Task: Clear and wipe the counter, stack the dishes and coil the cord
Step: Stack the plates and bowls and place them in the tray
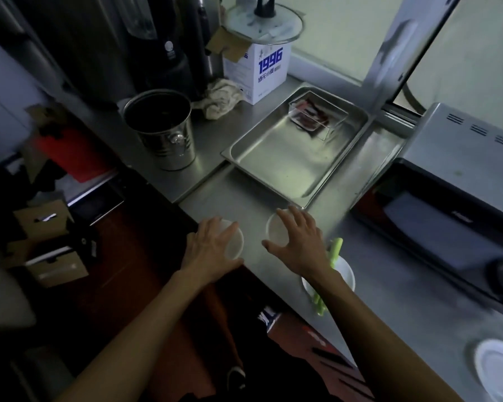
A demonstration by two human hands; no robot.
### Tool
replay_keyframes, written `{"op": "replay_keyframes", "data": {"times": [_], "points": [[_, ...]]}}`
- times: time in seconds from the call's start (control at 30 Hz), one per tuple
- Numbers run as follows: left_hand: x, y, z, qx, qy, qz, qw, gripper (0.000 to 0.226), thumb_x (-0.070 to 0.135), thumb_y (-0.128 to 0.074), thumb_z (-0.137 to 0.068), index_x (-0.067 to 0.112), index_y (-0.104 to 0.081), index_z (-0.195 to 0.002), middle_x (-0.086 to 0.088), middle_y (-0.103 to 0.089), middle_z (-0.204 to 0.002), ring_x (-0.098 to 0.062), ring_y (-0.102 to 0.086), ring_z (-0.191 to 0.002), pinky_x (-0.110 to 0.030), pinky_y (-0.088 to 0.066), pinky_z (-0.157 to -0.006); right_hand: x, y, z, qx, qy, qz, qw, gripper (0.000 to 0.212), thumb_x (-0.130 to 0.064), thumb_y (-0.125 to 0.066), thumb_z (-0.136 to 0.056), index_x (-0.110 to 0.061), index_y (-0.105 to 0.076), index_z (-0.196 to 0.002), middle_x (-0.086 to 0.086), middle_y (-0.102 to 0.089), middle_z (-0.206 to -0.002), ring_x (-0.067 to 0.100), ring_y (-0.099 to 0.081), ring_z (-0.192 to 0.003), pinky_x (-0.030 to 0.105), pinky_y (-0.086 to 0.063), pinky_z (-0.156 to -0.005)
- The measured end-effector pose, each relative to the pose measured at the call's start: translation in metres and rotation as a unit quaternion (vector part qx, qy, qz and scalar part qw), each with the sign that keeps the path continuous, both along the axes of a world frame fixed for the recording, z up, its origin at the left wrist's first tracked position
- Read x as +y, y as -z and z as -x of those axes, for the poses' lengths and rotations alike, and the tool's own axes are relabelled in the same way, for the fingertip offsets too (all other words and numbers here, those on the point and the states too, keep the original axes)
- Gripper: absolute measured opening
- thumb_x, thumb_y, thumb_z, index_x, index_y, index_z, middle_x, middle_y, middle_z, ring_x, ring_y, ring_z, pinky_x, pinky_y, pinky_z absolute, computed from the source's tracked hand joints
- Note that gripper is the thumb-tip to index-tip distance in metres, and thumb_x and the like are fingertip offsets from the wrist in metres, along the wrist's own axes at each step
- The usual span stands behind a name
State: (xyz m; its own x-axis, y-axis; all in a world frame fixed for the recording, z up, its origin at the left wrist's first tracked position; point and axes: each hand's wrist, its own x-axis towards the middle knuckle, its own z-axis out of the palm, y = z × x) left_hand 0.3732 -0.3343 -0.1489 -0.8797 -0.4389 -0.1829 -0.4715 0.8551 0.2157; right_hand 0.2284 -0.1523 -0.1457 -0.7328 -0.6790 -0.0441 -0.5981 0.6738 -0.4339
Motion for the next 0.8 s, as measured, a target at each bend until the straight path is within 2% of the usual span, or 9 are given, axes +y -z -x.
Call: {"op": "replay_keyframes", "data": {"times": [0.27, 0.43, 0.53, 0.8], "points": [[-0.049, -0.013, 0.096, 0.001, 0.02, 0.006, 1.0, 0.097, 0.069, -0.067, -0.071, 0.044, -0.02, -0.152, 0.0, -0.018, -0.155, -0.027, -0.019, -0.141, -0.051, -0.033, -0.109, -0.044, -0.001, 0.08, -0.023, 0.023, 0.033, 0.999, 0.083, -0.068, -0.063, -0.079, -0.038, -0.029, -0.149, -0.002, -0.02, -0.162, 0.028, -0.016, -0.148, 0.052, -0.027, -0.112], [-0.066, -0.024, 0.146, 0.024, 0.036, 0.027, 0.999, 0.089, 0.067, -0.068, -0.07, 0.041, -0.032, -0.147, 0.0, -0.026, -0.151, -0.026, -0.022, -0.137, -0.049, -0.034, -0.104, -0.056, -0.005, 0.117, -0.018, 0.044, 0.032, 0.998, 0.083, -0.066, -0.063, -0.08, -0.038, -0.029, -0.15, -0.002, -0.02, -0.163, 0.028, -0.015, -0.148, 0.053, -0.025, -0.113], [-0.077, -0.026, 0.177, 0.027, 0.05, 0.024, 0.998, 0.081, 0.067, -0.066, -0.072, 0.041, -0.033, -0.141, 0.0, -0.025, -0.148, -0.027, -0.022, -0.134, -0.051, -0.035, -0.102, -0.06, -0.003, 0.139, -0.014, 0.061, 0.024, 0.998, 0.082, -0.066, -0.062, -0.081, -0.037, -0.029, -0.15, -0.001, -0.021, -0.163, 0.028, -0.015, -0.148, 0.053, -0.025, -0.114], [-0.119, -0.01, 0.257, 0.049, 0.092, -0.015, 0.994, 0.092, 0.062, -0.073, -0.069, 0.042, -0.031, -0.149, -0.002, -0.026, -0.152, -0.03, -0.023, -0.14, -0.055, -0.034, -0.108, -0.088, 0.01, 0.188, -0.005, 0.111, -0.022, 0.994, 0.084, -0.065, -0.065, -0.08, -0.035, -0.031, -0.15, 0.0, -0.022, -0.162, 0.029, -0.017, -0.148, 0.055, -0.026, -0.115]]}}
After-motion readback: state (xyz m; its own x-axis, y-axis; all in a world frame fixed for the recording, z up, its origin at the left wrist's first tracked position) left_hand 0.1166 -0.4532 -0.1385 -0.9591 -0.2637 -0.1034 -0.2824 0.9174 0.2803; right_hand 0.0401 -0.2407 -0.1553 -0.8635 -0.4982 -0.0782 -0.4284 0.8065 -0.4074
